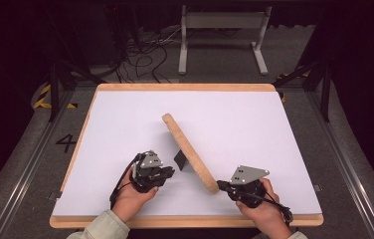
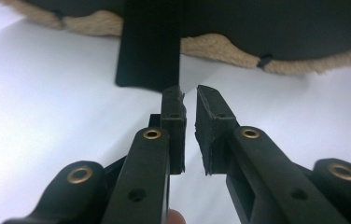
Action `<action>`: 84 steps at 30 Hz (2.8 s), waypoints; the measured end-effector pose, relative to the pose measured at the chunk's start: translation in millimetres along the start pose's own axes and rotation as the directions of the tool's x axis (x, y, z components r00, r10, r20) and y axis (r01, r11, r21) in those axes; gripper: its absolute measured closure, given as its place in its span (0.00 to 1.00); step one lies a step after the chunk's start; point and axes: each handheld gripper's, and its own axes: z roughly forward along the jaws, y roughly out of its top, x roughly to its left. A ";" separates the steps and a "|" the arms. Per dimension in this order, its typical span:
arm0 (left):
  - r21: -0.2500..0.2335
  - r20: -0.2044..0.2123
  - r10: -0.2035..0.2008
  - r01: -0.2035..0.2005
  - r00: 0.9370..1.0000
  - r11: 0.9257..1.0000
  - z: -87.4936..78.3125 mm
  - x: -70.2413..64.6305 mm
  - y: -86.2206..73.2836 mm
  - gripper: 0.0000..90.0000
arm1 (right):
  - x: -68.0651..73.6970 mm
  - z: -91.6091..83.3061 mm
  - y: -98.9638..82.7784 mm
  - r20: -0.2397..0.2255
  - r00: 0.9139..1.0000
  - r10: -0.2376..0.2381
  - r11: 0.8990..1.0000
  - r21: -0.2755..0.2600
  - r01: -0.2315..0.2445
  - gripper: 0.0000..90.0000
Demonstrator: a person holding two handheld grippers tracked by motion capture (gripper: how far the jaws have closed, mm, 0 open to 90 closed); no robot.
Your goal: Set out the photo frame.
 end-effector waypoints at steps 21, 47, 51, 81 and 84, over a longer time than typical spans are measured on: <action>-0.020 -0.034 -0.064 0.064 0.997 0.998 -18.5 15.6 -16.8 0.91 | 19.7 9.7 18.4 -0.255 0.967 -0.025 0.998 -0.067 0.009 1.00; -0.013 -0.031 -0.059 0.059 0.998 0.998 -15.6 14.8 -15.7 0.90 | 38.6 25.1 36.1 -0.285 0.951 -0.120 0.990 -0.104 0.093 1.00; -0.014 -0.032 -0.056 0.056 0.998 0.998 -16.0 15.0 -15.7 0.90 | 33.7 31.2 41.7 -0.251 0.961 -0.113 0.991 -0.102 0.090 1.00; -0.017 -0.028 -0.059 0.058 0.998 0.998 -27.9 11.7 -19.3 0.87 | 27.5 41.8 37.3 -0.078 0.995 -0.069 0.998 -0.004 0.068 1.00; -0.017 -0.037 -0.067 0.066 0.997 0.998 -29.3 14.0 -20.8 0.87 | 33.1 47.5 41.2 -0.096 0.992 -0.083 0.997 -0.013 0.082 1.00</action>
